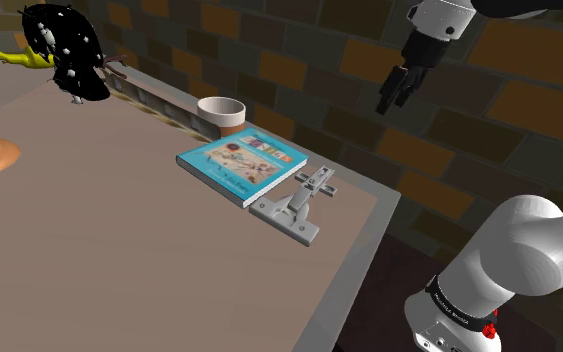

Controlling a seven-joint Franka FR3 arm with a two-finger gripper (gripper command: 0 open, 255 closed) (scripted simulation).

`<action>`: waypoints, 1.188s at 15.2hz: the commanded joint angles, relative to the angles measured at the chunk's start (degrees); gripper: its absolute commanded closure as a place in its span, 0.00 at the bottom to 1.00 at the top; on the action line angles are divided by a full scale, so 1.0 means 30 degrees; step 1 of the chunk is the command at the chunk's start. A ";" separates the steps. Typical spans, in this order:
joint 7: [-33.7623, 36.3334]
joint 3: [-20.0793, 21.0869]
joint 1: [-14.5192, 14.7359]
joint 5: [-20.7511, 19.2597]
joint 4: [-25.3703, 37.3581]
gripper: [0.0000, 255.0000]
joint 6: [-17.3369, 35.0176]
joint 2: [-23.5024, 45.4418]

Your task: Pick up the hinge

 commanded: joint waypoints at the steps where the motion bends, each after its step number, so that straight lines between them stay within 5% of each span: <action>1: 0.0000 0.0000 0.0000 0.0000 0.0000 0.00 0.0000 0.0000; 18: 0.1572 0.1907 0.1659 0.1538 -0.7597 0.00 0.9946 0.2996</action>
